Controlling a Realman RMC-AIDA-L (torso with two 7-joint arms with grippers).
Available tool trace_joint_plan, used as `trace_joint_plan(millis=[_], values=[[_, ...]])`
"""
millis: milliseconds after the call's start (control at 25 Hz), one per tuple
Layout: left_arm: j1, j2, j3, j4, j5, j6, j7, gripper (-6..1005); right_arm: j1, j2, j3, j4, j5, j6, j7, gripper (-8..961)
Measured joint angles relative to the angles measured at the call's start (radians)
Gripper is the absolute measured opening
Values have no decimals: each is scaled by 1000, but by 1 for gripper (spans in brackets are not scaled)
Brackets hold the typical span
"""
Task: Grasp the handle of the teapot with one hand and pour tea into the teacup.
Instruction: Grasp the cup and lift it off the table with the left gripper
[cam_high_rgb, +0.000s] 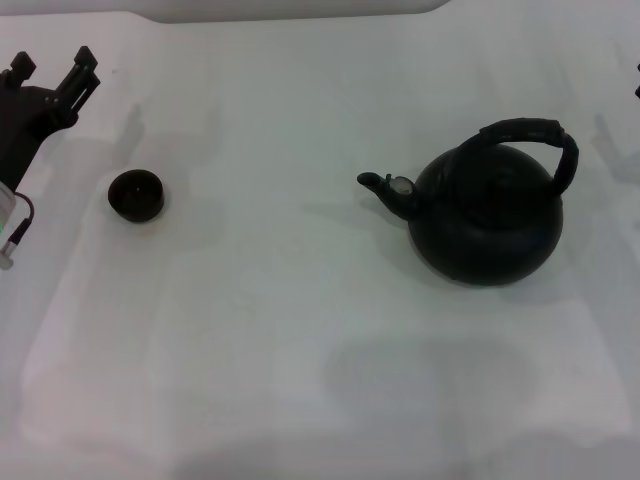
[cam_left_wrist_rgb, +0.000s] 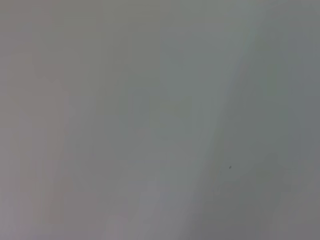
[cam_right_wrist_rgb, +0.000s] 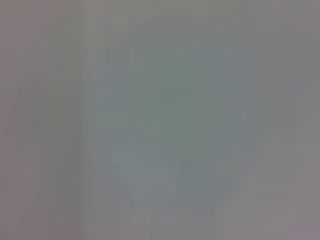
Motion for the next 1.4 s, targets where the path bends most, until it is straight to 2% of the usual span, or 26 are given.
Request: trace_joint_plan(millis=[520,720,800,840,880,1000,1200,1280,1400], values=[[0,3,-1,0,1,1,0,862,3,0,4,-1,0,2,0,856],[-9,12,33,9,5,0,-82,862,4,0,4,-1,0,7,5,856],[-19,34,72,26,38,-7,-172,861,2,0,4,2,0,7,6,856],[-34,66,88,41,102,-13,-260,861,2,0,4,3,0,7,6,855],[-34,66,88,41,102,-13,-260,861,2,0,4,3,0,7,6,855],[-70,116,89,63,231,-49,-400,861,4,0,4,3,0,9,6,855],[-144,181,87,79,424,-124,-613,861,6,0,3,-1,0,11,5,855],[-182,207,88,87,540,-164,-711,861,8,0,3,1,0,13,5,855],[-232,235,87,105,740,-226,-846,861,9,0,3,3,1,14,5,856]])
